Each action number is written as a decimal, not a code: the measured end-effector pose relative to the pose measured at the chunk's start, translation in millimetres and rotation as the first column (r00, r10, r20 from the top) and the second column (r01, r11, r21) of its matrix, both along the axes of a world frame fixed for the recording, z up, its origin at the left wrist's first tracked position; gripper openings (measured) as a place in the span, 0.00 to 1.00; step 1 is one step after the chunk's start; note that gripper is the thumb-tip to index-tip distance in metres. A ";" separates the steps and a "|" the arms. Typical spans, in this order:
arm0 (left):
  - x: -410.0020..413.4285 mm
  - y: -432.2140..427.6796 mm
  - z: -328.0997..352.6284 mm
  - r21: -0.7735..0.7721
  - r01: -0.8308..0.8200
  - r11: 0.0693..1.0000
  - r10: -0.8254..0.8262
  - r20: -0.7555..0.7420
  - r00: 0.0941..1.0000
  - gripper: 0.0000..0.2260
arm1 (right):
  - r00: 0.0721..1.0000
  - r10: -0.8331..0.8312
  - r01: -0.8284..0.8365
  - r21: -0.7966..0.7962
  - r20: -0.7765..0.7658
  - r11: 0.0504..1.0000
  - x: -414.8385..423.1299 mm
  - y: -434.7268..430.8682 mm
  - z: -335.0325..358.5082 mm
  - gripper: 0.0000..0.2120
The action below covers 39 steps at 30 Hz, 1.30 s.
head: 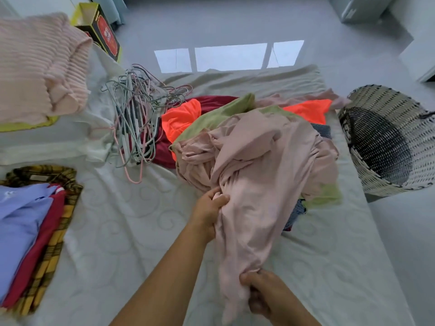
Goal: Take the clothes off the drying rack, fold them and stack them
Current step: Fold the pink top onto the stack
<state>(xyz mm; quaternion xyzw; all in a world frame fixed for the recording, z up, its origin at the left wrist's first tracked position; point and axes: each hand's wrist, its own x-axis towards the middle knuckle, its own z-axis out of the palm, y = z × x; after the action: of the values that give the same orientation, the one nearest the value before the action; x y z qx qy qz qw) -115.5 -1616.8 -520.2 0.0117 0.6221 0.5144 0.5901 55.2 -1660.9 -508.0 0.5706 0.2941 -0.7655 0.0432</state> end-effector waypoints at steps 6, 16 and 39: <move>42.8 -53.9 41.1 0.160 0.452 0.877 -0.328 -0.488 0.809 0.15 | 0.969 -0.245 0.175 0.662 0.013 0.729 12.6 39.2 19.3 0.11; 58.9 -140.1 110.9 0.107 0.832 0.544 -0.583 -0.665 0.467 0.14 | 1.000 0.009 0.004 0.559 -0.019 0.829 -3.6 32.3 116.2 0.09; -28.9 -335.4 428.4 0.785 -0.221 0.578 0.230 0.103 0.968 0.51 | 0.984 0.112 0.020 0.709 -0.140 0.705 9.1 -163.0 372.3 0.12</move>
<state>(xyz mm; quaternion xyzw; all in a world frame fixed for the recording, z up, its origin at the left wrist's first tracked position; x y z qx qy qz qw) -144.4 -1952.2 -91.8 0.1945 0.3301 0.8063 0.4506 64.3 -1824.0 -135.7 0.4678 0.5817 -0.6392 -0.1853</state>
